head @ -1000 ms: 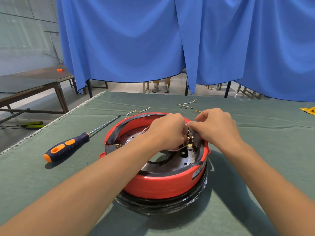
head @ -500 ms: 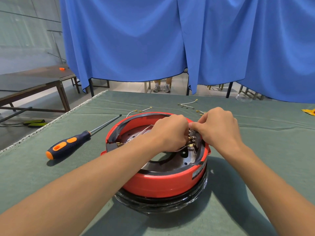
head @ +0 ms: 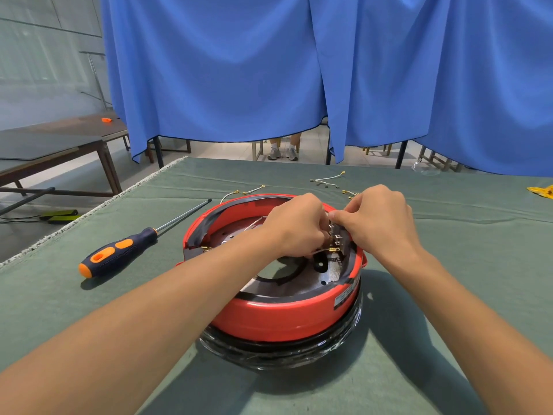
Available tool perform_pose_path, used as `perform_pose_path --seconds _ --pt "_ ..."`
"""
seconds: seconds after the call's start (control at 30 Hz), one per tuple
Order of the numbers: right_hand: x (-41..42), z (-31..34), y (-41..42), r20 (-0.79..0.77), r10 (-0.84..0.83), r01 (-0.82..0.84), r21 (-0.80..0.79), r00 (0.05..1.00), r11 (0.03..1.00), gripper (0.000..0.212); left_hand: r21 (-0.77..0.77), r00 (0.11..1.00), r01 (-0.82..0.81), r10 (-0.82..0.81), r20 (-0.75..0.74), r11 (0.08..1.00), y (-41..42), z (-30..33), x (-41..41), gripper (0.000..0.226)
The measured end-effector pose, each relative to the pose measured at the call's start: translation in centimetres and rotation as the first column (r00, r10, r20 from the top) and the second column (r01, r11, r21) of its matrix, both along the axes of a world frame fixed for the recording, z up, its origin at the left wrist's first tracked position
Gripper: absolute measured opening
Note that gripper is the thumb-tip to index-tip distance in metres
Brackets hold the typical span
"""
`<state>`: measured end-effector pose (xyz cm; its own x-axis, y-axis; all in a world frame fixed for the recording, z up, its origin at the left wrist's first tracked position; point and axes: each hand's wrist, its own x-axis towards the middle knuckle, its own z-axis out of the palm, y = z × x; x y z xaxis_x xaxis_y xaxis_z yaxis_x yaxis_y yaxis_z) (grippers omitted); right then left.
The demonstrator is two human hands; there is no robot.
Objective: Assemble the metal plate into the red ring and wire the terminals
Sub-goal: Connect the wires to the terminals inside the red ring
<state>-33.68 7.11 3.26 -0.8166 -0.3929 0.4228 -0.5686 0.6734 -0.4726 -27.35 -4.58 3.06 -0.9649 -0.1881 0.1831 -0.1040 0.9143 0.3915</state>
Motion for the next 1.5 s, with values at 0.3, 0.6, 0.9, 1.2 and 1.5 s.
perform_pose_path --seconds 0.3,0.6,0.9,1.2,1.5 --pt "0.1 -0.3 0.0 -0.059 -0.004 0.007 0.041 0.998 0.999 0.034 -0.144 0.992 -0.094 0.08 -0.1 0.985 -0.3 1.0 1.3 0.012" --pt "0.3 -0.3 0.0 -0.047 0.004 -0.003 0.018 0.999 1.0 0.033 -0.135 0.994 0.104 -0.097 0.057 0.985 0.0 0.8 2.1 0.01" --pt "0.5 -0.2 0.1 -0.03 0.0 0.0 0.0 1.0 1.0 0.033 -0.205 0.994 0.098 -0.086 0.068 0.974 0.0 0.7 1.6 0.01" --pt "0.4 -0.2 0.1 -0.009 -0.006 0.006 0.005 1.0 1.0 0.034 -0.208 0.994 0.085 -0.07 0.079 0.974 0.2 0.8 1.6 0.01" --pt "0.5 -0.2 0.0 -0.045 -0.021 0.022 0.037 0.999 0.999 0.032 -0.24 0.997 0.067 -0.058 0.045 0.968 0.7 0.6 1.6 0.009"
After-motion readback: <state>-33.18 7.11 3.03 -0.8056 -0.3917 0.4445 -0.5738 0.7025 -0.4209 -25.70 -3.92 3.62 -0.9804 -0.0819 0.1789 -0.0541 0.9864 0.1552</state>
